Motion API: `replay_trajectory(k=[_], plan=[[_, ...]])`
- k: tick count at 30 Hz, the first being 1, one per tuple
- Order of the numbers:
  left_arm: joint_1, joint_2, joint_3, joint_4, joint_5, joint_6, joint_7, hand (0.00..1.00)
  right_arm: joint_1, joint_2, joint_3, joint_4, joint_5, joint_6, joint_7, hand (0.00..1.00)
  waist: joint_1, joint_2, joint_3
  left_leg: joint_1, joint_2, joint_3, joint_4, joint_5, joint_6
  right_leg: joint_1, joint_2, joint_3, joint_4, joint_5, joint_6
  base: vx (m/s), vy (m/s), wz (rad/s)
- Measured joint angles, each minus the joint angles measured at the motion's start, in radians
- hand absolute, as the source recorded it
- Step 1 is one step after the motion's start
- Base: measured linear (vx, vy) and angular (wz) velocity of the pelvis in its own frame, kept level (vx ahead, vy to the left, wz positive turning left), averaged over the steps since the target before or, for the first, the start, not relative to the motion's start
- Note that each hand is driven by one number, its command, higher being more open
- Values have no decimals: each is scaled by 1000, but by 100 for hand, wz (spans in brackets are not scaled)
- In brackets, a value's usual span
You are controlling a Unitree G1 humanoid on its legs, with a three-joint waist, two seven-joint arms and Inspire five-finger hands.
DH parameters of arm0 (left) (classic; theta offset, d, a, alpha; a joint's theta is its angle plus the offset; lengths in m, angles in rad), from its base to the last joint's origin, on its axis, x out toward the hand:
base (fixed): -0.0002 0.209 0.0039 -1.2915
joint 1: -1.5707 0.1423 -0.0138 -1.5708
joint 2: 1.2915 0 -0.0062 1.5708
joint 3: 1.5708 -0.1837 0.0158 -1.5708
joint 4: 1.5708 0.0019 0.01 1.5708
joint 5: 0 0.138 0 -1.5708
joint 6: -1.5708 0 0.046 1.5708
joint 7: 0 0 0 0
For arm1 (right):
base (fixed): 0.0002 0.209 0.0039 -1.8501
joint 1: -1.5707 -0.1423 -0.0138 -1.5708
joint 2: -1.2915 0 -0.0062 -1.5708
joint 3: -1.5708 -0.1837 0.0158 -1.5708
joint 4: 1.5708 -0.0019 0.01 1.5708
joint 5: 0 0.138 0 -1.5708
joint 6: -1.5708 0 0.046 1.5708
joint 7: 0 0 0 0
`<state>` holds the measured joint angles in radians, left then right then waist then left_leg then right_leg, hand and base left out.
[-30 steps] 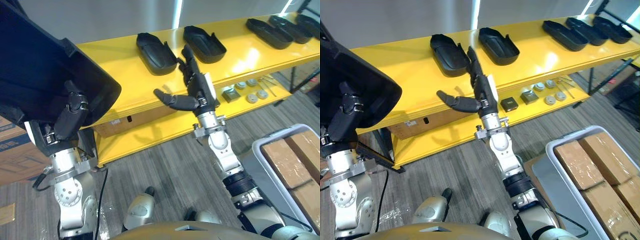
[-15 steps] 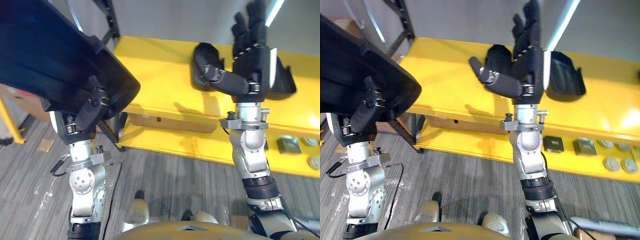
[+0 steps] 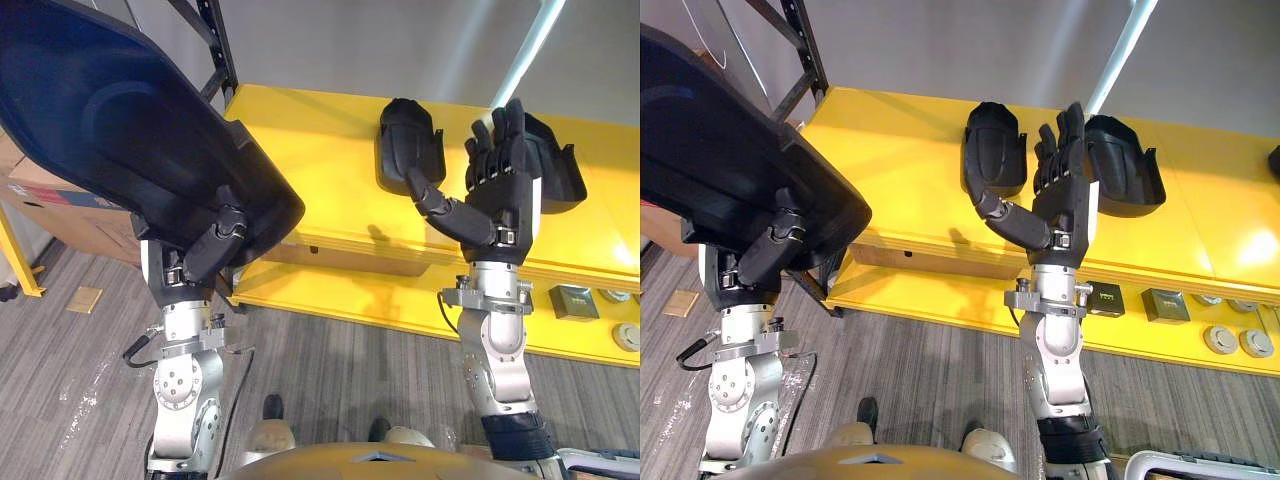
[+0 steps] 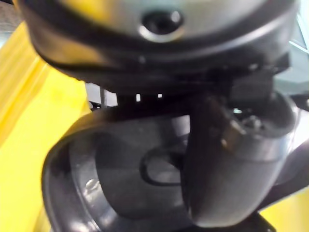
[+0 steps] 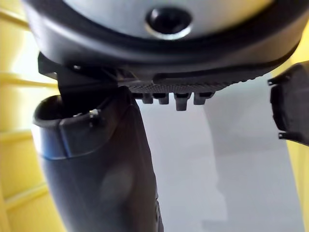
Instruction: Walk over and take three plastic housings, then place them on the shelf
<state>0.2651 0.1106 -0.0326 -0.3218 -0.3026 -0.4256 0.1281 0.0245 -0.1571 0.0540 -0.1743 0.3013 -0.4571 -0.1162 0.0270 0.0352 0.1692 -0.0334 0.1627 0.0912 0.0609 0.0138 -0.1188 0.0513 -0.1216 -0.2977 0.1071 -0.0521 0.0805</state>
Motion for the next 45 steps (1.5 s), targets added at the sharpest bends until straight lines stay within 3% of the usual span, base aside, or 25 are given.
replay_trajectory(k=[3,4,6,9,11,12,13,14,15,16,17,20,23,27,33,37,40,45], plan=[[-2,-1,-14,25,3,0,19,0,7,-10,11,10,0,0,1,100,-5,33,22,-108,0,-25,228,-38,8,-7,-21,-3,44,-16,1,-61,55,13],[-3,-5,-14,40,24,0,41,0,-6,-24,22,10,0,0,4,100,-5,47,31,-117,-12,-34,230,-27,5,-9,-41,-9,64,-22,0,-98,85,19],[-18,-12,-22,58,56,-2,55,0,-24,-42,25,7,0,-1,14,100,-26,44,51,-129,-17,-35,216,-19,25,-16,-90,-38,87,-23,1,-114,85,44],[-58,-14,-53,86,116,-7,46,0,-57,-40,25,7,2,-1,-5,100,-37,47,67,-125,82,-13,199,0,-6,-33,-186,-39,182,-60,53,-88,157,32],[-62,-13,-64,86,157,-9,19,0,-71,-44,37,7,27,-3,-6,100,-36,54,63,-101,112,-13,195,-1,-8,-46,-237,-13,227,-85,98,-36,396,-1],[-60,-8,-68,85,160,-9,-16,0,-71,-44,46,7,45,-12,-19,100,-33,69,54,-77,113,-12,189,-1,-9,-48,-256,7,223,-79,134,-1,517,-15],[-59,-6,-68,84,160,-9,-33,0,-70,-44,49,7,58,-17,-25,100,-33,79,48,-61,110,-12,181,-1,-10,-51,-262,17,219,-72,149,5,615,-16],[-71,30,-64,86,160,-10,-61,0,-57,-19,50,23,60,-42,-45,100,-30,62,51,-35,75,14,163,-67,-109,-51,-299,42,203,-54,168,-17,674,-17],[-52,76,-53,83,161,-5,-78,0,-11,27,60,26,58,-41,-69,100,-23,3,48,-29,16,51,148,-86,-76,-48,-343,61,144,-15,103,-12,628,-22],[-39,91,-42,83,159,2,-94,0,14,47,67,26,58,-40,-72,100,-11,-10,42,-29,1,68,138,-90,-61,-52,-352,54,118,27,41,7,502,-51],[-12,97,-7,83,150,17,-118,0,42,69,87,36,57,-40,-70,100,9,-14,40,-25,-6,112,126,-90,-24,-72,-342,25,99,115,3,52,328,-53],[0,96,58,83,134,55,-135,0,52,81,94,40,15,-38,-69,100,-11,-10,37,-12,-15,109,88,-80,20,-37,-220,2,49,60,89,73,183,-13],[-32,86,51,81,109,87,-132,0,50,75,72,2,-8,-39,-70,100,-29,-4,26,-12,-54,101,73,-70,27,26,-171,-2,-64,55,82,83,70,22],[-44,84,-22,79,119,119,-116,0,49,69,43,2,-20,-38,-73,100,-32,10,7,-13,-46,87,53,-60,20,36,-153,1,-74,60,79,61,-12,18],[-129,110,-112,79,161,153,-188,0,33,-21,-6,5,-55,5,-97,100,-43,51,-22,62,-30,98,-99,26,5,40,-125,5,-70,58,77,4,-46,0],[-204,165,-106,79,153,168,-188,0,52,-39,-28,5,-41,23,-72,100,-63,49,-24,79,-22,144,-129,37,-2,4,-119,54,-58,51,68,-65,-2,-34],[-268,195,-90,86,152,216,-180,0,98,-37,-45,4,-28,50,-33,100,-88,46,-23,74,-21,184,-144,50,0,-35,-116,92,-58,47,63,-86,3,-35],[-453,264,-56,287,121,285,-104,0,168,-43,-59,4,49,109,77,100,-139,45,-23,73,-19,241,-145,53,0,-82,-109,162,-55,62,74,-43,12,-35]])
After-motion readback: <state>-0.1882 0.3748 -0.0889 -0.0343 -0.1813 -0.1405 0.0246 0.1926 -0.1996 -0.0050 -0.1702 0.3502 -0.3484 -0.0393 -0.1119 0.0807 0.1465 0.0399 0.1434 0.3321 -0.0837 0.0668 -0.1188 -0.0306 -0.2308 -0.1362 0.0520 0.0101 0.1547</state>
